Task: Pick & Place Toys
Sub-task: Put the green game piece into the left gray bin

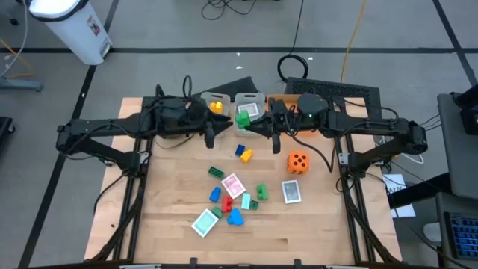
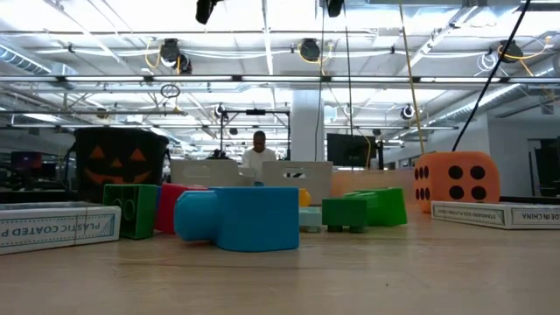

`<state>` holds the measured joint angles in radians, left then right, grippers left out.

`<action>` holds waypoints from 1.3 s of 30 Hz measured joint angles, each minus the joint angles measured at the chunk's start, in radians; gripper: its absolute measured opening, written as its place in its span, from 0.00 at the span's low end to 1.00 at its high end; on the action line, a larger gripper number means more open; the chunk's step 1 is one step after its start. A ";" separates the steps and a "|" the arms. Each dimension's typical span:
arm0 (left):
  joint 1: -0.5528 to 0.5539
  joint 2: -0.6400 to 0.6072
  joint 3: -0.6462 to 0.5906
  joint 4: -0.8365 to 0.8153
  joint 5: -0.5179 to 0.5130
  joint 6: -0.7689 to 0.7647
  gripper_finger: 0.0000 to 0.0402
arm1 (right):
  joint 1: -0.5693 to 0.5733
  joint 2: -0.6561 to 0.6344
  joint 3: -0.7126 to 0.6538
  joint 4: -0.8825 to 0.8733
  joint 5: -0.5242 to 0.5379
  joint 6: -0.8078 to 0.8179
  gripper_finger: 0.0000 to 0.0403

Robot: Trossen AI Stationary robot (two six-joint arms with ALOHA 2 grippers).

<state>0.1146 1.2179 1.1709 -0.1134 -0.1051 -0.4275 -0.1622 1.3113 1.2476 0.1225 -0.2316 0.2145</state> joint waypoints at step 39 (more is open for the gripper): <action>0.008 0.094 0.002 0.311 0.073 0.134 0.71 | 0.007 0.079 -0.001 0.159 -0.007 0.036 0.00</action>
<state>0.1225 1.3118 1.1725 0.1975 -0.0319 -0.2938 -0.1547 1.3899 1.2469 0.2810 -0.2387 0.2504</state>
